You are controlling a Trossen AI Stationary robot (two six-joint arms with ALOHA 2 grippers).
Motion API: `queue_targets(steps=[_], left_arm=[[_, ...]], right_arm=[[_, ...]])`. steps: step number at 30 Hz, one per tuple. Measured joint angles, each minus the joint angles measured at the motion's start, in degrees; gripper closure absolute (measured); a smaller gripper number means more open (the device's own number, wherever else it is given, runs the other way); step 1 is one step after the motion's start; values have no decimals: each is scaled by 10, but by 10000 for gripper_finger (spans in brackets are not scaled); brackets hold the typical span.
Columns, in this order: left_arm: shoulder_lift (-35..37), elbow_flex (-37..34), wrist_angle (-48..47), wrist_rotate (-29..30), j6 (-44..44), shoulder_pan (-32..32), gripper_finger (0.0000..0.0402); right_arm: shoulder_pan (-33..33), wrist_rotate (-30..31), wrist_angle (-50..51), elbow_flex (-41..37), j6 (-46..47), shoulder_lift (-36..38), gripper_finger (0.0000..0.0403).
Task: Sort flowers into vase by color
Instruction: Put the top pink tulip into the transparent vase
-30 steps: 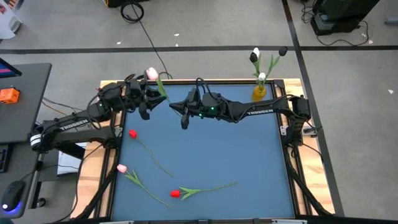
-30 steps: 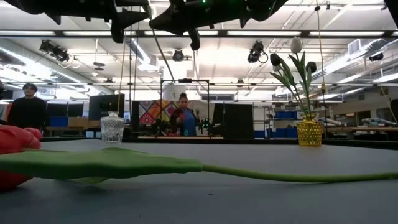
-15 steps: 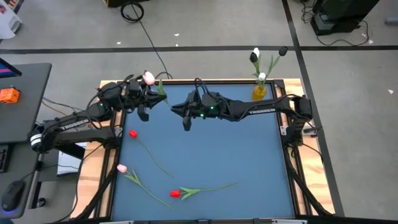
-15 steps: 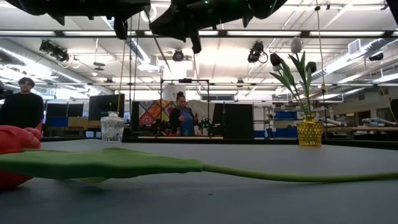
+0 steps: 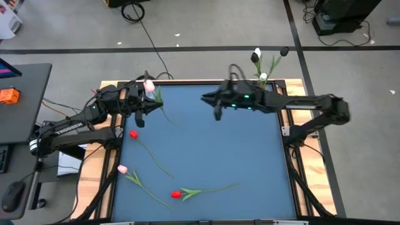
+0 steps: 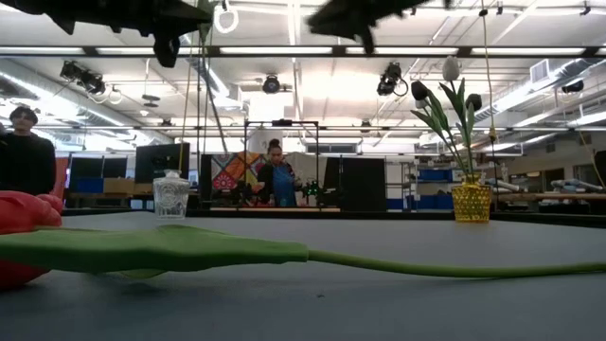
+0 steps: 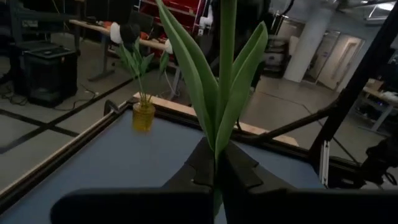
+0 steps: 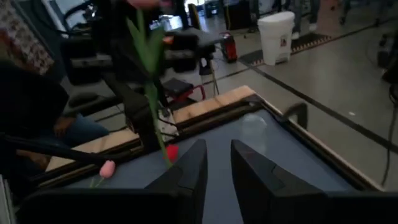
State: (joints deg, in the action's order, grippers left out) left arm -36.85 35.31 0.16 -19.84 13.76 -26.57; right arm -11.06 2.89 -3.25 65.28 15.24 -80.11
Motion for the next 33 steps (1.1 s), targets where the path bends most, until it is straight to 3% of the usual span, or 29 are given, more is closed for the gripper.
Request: queue_targets(steps=[8,14,19,25,33], left_arm=[[0,0,-7,1,-61,0,392],[0,0,-21,1,-75,0,392],[0,0,-43,1,-75,0,392],[0,0,-70,1,-76,0,392],[0,0,-69,1,-76,0,392]], right_arm=[[-13,-88,-24,-209,83,192,351],[-13,-85,-66,-311,110,302,383],[-3,-57,-76,-368,113,358,392],[3,-67,-83,-422,103,394,389],[1,-70,-167,-484,119,437,389]])
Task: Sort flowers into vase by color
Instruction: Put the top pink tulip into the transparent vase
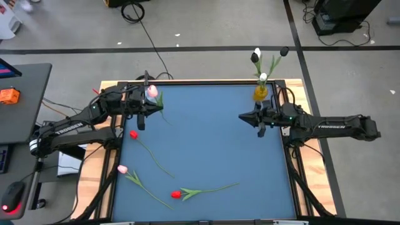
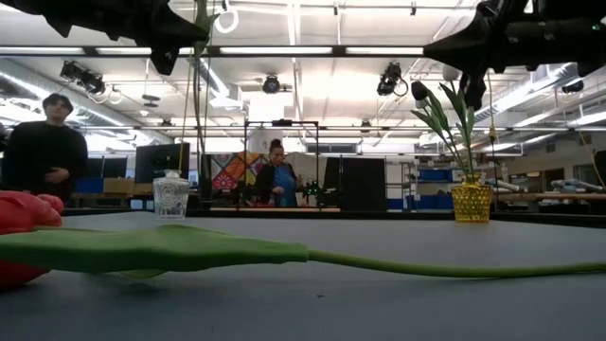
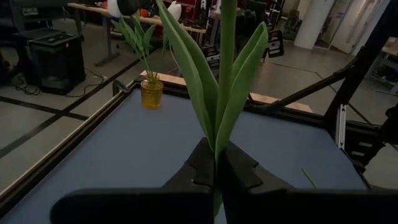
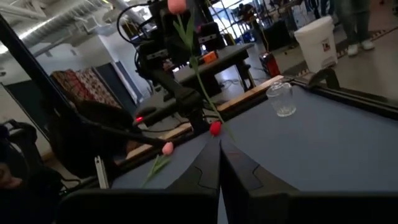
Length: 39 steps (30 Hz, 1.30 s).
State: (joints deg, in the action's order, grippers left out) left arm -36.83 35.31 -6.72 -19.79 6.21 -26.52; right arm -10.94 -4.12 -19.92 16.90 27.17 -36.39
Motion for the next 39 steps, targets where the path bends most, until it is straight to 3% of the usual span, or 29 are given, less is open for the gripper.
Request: queue_targets(steps=[20,28,32,39], left_arm=[[3,0,0,-1,5,0,389],[5,0,-5,-49,41,17,393],[27,12,-66,-47,27,34,394],[44,116,-254,8,-4,35,394]], right_arm=[[-1,11,0,0,-1,3,389],[-1,11,0,0,-1,3,389],[-1,11,0,0,-1,3,389],[-1,11,0,0,-1,3,389]])
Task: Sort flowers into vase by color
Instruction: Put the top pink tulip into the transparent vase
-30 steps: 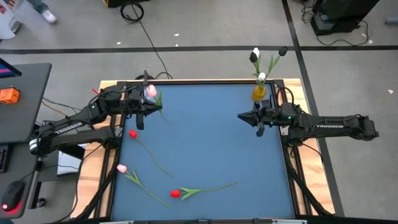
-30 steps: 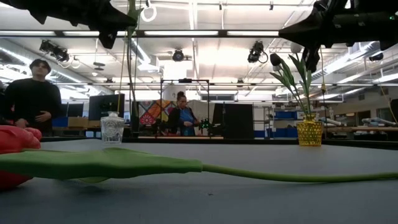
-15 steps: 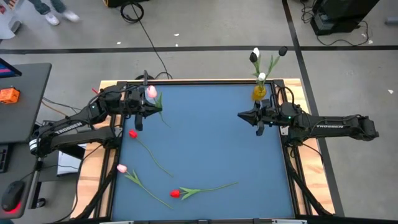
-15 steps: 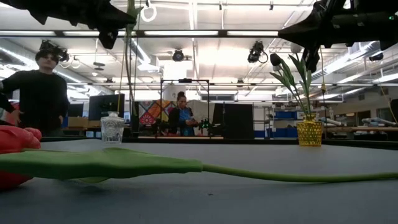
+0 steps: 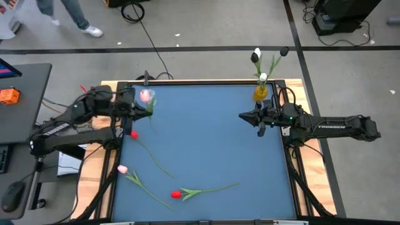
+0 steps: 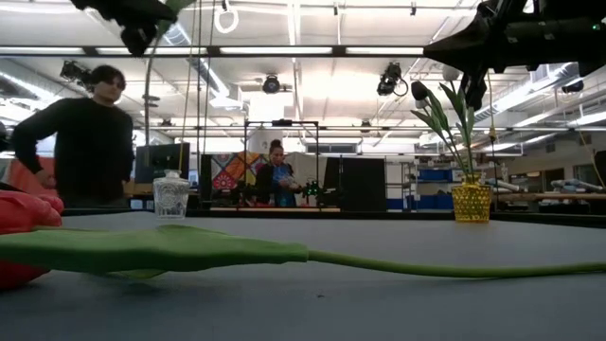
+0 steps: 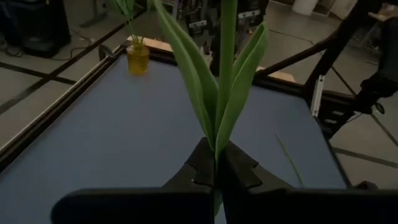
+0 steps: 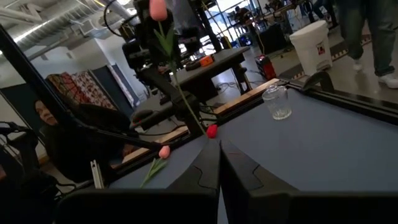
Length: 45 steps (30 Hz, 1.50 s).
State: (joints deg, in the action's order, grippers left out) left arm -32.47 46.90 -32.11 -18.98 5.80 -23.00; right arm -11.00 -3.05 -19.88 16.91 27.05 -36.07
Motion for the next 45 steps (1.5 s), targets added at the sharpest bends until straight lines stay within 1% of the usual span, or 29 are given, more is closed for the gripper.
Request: queue_targets(steps=[2,4,8,18,21,23,26,32,34,39,45], left_arm=[[0,31,-32,15,0,1,394],[0,58,-59,44,-5,1,394],[0,90,-62,84,2,1,394],[2,95,-68,137,-37,1,394],[16,95,-73,171,-72,-2,394],[24,93,-77,201,-89,-12,394],[25,89,-75,224,-121,-43,394],[-10,88,-23,221,-161,-137,394],[-27,88,-8,199,-169,-173,394],[-77,87,20,114,-165,-247,393],[-122,87,52,71,-157,-290,390]], right_arm=[[0,0,0,0,0,0,389],[0,0,0,0,0,0,389],[0,0,0,0,0,0,389],[0,0,0,0,0,0,389],[0,0,0,0,0,0,389],[0,0,0,0,0,0,389],[0,0,0,0,0,0,389],[0,0,-1,0,0,0,389],[0,0,-1,0,0,0,389],[0,0,-1,0,0,0,389],[0,0,-2,0,0,0,389]])
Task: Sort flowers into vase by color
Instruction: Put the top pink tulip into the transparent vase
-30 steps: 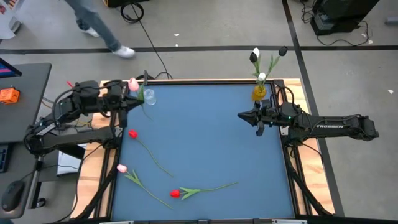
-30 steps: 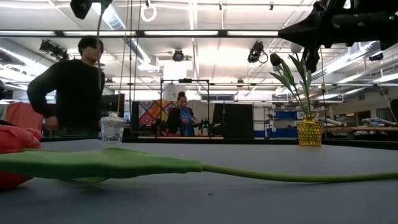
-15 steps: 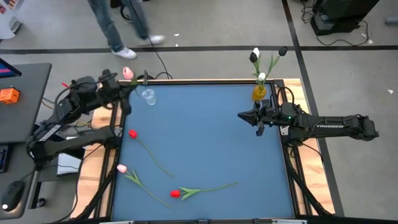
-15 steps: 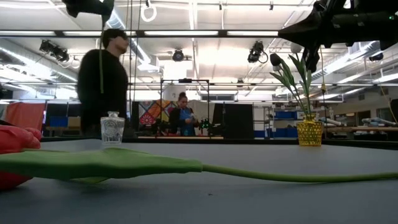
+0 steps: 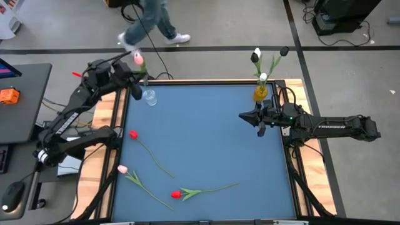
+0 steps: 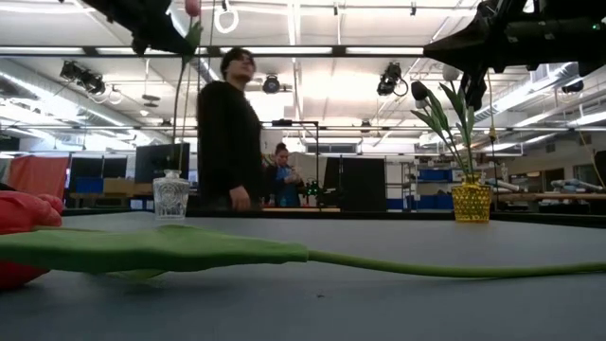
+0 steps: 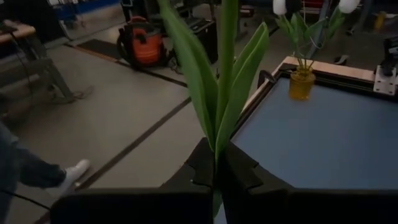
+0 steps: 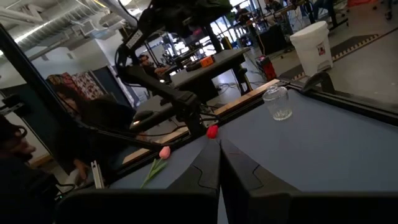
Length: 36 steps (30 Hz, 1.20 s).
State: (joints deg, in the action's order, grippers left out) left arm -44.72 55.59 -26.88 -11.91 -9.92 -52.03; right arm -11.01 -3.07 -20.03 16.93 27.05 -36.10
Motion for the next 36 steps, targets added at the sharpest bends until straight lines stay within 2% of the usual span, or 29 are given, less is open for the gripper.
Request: queue_targets(steps=[12,24,29,36], left_arm=[[-6,-90,88,-43,50,-66,388],[-7,-156,129,-44,105,-118,382],[-7,-177,130,-24,169,-137,352],[-8,-178,124,-10,189,-147,276]], right_arm=[[0,0,0,0,0,0,389],[0,0,0,0,0,0,389],[0,0,0,0,0,0,389],[0,0,0,0,0,0,389]])
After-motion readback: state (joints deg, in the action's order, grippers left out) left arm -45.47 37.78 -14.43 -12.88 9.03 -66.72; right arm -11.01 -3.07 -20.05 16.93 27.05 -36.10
